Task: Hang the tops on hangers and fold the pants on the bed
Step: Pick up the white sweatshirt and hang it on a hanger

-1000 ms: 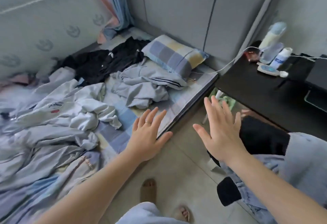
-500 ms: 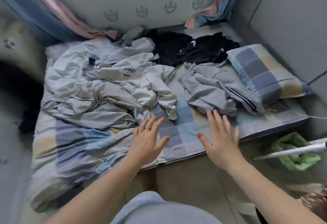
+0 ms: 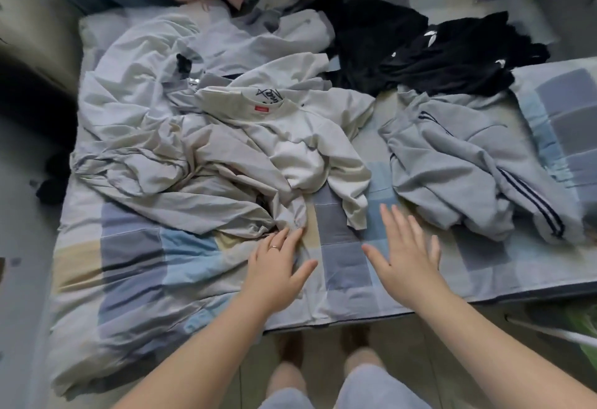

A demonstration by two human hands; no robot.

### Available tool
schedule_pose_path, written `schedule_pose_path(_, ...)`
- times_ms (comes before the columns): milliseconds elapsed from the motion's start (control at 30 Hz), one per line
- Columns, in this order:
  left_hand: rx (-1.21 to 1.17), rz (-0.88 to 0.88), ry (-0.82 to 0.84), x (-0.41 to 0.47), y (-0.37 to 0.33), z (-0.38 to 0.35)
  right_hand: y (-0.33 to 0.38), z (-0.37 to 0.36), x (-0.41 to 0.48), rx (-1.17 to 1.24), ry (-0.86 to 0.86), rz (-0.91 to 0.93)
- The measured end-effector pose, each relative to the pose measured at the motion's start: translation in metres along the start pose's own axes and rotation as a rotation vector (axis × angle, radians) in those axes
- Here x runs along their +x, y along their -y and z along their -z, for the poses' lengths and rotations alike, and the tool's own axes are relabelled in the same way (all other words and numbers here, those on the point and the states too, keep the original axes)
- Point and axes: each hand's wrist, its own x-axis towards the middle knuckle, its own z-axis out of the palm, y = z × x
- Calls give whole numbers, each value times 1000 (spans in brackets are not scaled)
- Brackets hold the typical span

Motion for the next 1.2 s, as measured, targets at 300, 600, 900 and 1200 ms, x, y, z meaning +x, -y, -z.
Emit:
schedule_pose_path(300,120,66,134,189,49,-114,-39,-103,205,-89,129,125)
schedule_pose_path(600,182,123,-188,388,84,-177,-27,-225,394,-159,138,292)
schedule_pose_path(900,163,130,-421,445,107,-187,-36,-277,442,-339,-145,372)
schedule_pose_path(1200,-48,226,-18,393,81,-153,-24,-228,429,-75,-11,200)
